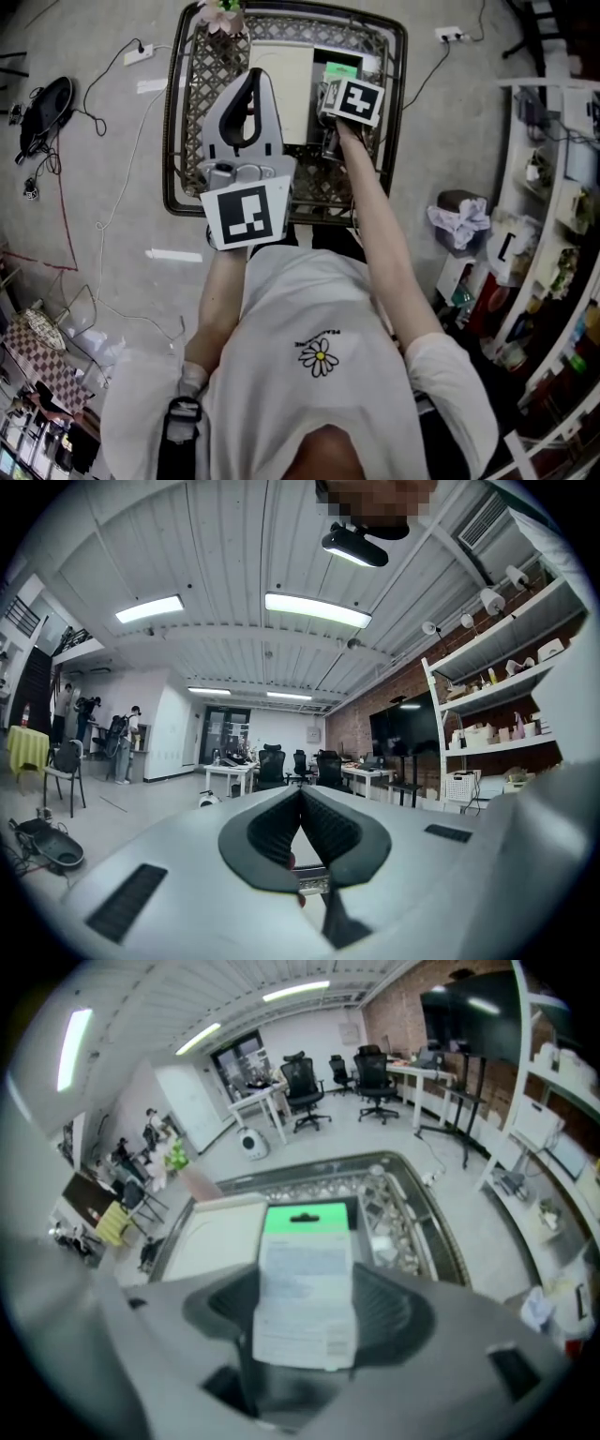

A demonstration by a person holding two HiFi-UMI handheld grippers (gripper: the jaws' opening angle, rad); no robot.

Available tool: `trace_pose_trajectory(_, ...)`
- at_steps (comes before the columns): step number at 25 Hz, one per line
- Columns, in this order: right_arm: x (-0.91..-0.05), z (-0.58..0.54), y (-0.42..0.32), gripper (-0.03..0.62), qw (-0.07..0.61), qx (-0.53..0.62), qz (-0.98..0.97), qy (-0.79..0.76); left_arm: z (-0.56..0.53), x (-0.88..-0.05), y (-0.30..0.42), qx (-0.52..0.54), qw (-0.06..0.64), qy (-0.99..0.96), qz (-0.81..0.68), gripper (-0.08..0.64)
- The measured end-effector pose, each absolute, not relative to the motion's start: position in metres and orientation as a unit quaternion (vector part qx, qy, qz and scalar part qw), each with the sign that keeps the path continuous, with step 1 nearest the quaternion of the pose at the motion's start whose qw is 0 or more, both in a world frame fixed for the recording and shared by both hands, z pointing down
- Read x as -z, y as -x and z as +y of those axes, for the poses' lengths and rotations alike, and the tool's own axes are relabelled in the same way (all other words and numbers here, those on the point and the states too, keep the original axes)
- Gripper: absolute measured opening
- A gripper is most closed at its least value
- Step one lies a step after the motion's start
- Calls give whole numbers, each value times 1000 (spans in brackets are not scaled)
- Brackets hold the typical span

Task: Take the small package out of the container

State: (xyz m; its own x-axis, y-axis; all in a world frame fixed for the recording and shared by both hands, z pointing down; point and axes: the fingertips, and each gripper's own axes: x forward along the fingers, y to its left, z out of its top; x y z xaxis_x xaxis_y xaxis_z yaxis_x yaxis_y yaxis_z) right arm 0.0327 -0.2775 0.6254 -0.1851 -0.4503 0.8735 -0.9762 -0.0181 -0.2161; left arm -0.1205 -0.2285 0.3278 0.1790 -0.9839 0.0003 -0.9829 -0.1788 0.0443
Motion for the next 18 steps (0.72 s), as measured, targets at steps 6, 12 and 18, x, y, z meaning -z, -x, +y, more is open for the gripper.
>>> trace_pose_trajectory(6, -512, -308, -37, 308, 210, -347, -702, -585, -224, -293, 107, 38, 3, -768, -639, 25)
trace_pose_trajectory(12, -381, -300, -45, 308, 92, -253, -760, -592, -217, -254, 96, 60, 8, -764, -642, 23)
trace_pose_trajectory(18, -286, -267, -63, 308, 15, -158, -789, -593, -206, -219, 87, 72, -11, -768, -637, 25)
